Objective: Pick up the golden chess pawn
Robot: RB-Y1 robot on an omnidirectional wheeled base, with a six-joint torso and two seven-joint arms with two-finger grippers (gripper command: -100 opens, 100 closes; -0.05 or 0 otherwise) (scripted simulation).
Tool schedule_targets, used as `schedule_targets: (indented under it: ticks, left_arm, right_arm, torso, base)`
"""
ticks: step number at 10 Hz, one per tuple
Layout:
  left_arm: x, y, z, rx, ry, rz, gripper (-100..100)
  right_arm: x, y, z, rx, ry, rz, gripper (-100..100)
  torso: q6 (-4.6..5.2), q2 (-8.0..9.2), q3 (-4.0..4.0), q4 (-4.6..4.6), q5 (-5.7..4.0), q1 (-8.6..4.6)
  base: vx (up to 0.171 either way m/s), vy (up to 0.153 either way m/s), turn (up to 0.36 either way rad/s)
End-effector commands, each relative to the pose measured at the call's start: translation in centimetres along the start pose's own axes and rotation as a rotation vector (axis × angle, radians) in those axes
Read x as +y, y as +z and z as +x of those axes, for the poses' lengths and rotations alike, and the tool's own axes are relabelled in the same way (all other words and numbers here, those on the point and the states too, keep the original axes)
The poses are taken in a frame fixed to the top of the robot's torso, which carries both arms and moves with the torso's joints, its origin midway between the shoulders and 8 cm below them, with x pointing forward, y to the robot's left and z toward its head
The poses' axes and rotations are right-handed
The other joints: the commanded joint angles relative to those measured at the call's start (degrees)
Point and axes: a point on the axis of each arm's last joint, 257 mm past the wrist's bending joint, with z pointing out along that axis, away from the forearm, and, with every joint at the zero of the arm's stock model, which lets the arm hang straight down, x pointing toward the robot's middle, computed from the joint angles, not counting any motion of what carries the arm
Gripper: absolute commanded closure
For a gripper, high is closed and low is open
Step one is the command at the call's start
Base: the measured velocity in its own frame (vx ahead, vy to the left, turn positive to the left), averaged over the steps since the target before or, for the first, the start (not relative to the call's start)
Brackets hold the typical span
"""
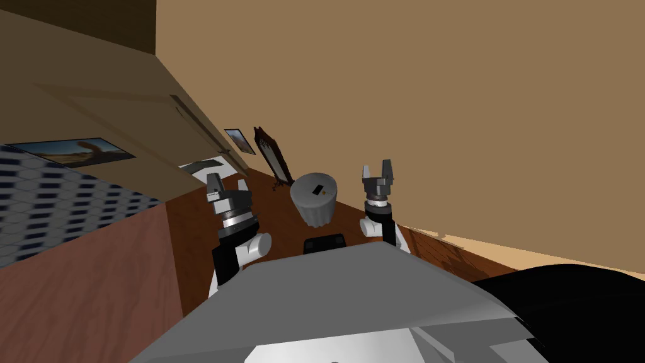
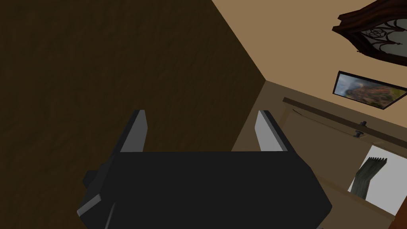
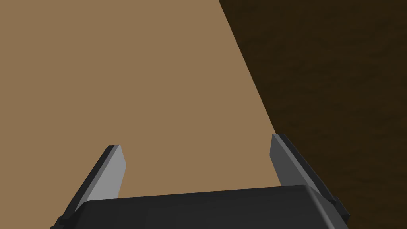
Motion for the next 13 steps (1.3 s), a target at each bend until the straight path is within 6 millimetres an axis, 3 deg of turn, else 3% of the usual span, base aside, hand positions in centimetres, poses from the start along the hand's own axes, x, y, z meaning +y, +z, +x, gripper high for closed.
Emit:
schedule_targets:
  ticks: [1,5,8,9,10,11,13]
  left_arm:
    - [0.0,0.0,0.0,0.0,0.0,0.0,0]
    - [0.0,0.0,0.0,0.0,0.0,0.0,0]
    - [0.0,0.0,0.0,0.0,0.0,0.0,0]
    - [0.0,0.0,0.0,0.0,0.0,0.0,0]
    - [0.0,0.0,0.0,0.0,0.0,0.0,0]
    - [0.0,0.0,0.0,0.0,0.0,0.0,0]
    - [0.0,0.0,0.0,0.0,0.0,0.0,0]
  right_arm:
    - [-1.3,-0.7,0.5,0.038,-0.003,0.044,-100]
    - [-5.8,-3.5,1.5,0.125,-0.012,0.196,-100]
    - [-10.6,-7.5,2.0,0.199,-0.028,0.364,-100]
    - [-10.6,-7.6,2.1,0.212,-0.033,0.365,-100]
    - [-12.3,-9.4,2.2,0.246,-0.044,0.43,-100]
    - [-12.3,-9.4,2.2,0.246,-0.044,0.43,-100]
    - [-15.5,-13.6,2.1,0.307,-0.069,0.563,-100]
  torso:
    - [0.0,0.0,0.0,0.0,0.0,0.0]
    - [0.0,0.17,0.1,0.03,0.04,0.21]
    - [-0.01,0.16,0.09,0.04,0.07,0.34]
    - [-0.01,0.17,0.1,0.04,0.08,0.37]
    - [0.0,0.14,0.08,0.04,0.07,0.25]
    - [-0.01,0.1,0.06,0.02,0.05,0.21]
    - [-0.01,0.03,0.02,0.01,0.04,0.18]
  base:
    - [-0.019,0.027,0.009]
    - [-0.041,0.06,0.017]
    - [-0.041,0.089,0.057]
    - [-0.029,0.064,0.014]
    - [-0.019,0.056,0.052]
    - [-0.013,0.041,0.032]
    - [-0.002,0.074,0.095]
